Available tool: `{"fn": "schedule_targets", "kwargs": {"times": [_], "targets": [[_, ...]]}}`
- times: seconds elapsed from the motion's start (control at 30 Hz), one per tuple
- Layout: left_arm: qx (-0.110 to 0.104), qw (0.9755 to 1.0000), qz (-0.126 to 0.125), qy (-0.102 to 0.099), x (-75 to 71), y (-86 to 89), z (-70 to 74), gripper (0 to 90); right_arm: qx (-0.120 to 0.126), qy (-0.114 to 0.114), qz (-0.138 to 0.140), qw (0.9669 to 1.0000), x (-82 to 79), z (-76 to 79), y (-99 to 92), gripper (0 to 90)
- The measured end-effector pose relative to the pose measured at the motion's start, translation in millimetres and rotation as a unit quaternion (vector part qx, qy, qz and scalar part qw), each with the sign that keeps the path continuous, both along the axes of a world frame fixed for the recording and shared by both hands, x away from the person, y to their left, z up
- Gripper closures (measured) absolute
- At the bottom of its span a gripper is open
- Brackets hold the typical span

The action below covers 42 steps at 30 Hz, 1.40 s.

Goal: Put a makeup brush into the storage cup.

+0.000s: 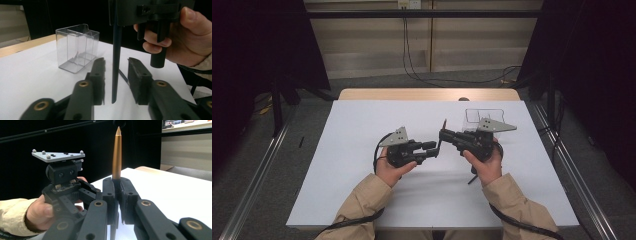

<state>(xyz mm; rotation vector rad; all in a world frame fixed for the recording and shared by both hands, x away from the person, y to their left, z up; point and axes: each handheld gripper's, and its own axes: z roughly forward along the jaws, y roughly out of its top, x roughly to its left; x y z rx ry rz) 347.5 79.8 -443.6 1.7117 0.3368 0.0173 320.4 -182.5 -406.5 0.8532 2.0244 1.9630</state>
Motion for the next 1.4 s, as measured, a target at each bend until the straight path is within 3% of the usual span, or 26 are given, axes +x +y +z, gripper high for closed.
{"fn": "schedule_targets", "kwargs": {"times": [0.13, 0.17, 0.53, 0.73, 1.17, 1.4], "targets": [[-0.008, 1.0000, -0.002, -0.002, 0.8, -0.1, 2.6, 52.5, -0.002, -0.005, -0.002, 1.0000, -0.3, 1.0, -1.5, 83.3], [-0.011, 0.9999, -0.001, -0.004, 1.3, 0.0, 3.2, 43.8, -0.004, -0.008, 0.000, 1.0000, -0.6, 1.0, -1.5, 83.4], [-0.029, 0.9994, 0.002, -0.018, 3.5, 8.2, 11.3, 14.4, -0.009, -0.012, 0.006, 0.9999, -0.8, 0.1, -1.3, 83.3], [-0.018, 0.9994, 0.008, -0.029, 3.6, 18.7, 17.1, 9.1, -0.017, -0.018, 0.007, 0.9997, -1.9, 1.4, -0.9, 83.3], [-0.008, 0.9993, 0.030, -0.023, -0.6, 44.6, 19.7, 3.0, -0.026, -0.024, 0.011, 0.9993, -3.2, 2.2, -2.4, 83.3], [0.004, 0.9982, 0.042, -0.043, -4.1, 58.6, 22.1, 1.3, -0.028, -0.025, 0.009, 0.9992, -3.5, 2.3, -5.0, 83.3]]}}
